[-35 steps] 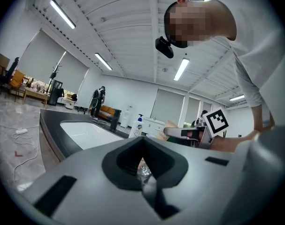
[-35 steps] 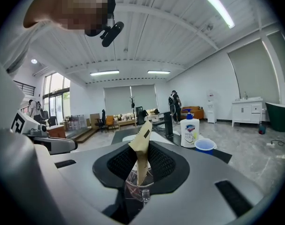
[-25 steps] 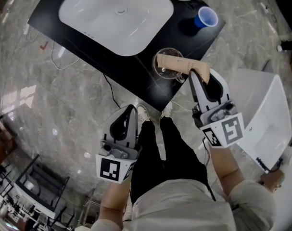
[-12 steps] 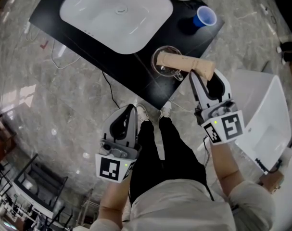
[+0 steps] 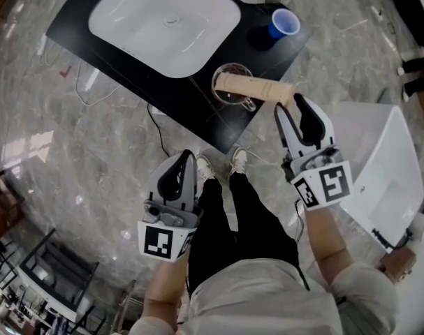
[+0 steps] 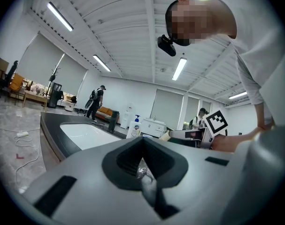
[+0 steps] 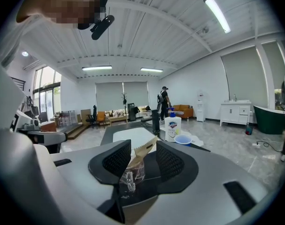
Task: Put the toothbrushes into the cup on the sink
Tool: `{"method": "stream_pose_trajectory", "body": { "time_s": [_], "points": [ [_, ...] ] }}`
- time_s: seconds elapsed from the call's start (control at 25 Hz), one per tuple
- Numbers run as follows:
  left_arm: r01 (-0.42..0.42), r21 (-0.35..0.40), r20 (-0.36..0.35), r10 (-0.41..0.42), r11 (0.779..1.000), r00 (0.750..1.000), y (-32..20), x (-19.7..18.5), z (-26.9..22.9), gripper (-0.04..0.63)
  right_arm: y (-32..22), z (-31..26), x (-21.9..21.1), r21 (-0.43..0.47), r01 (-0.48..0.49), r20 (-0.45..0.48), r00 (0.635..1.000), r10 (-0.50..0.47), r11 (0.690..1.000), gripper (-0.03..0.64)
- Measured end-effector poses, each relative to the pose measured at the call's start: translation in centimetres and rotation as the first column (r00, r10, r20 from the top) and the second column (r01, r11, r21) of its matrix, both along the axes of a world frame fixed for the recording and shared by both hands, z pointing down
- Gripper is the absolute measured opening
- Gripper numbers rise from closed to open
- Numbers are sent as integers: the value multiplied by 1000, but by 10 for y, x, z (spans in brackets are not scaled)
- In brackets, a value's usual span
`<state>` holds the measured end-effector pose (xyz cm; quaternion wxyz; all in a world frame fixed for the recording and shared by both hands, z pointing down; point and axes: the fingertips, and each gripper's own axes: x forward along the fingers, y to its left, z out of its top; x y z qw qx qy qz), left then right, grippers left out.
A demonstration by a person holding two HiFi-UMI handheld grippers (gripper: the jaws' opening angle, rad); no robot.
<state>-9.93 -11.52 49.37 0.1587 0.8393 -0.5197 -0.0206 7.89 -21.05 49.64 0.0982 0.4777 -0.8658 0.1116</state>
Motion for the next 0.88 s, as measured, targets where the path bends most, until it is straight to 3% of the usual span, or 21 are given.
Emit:
{"method": "stream_pose_trajectory", "body": {
  "time_s": [0.56,0.88],
  "points": [
    [30,100,21,-32,995,999,24,9,-63,3,39,-55,15,1,-25,0,1000,25,1000,168],
    [36,161,48,-44,986,998,43,11,-105,3,57,-99,41,39,-81,5,997,81,996,114]
  ]
}}
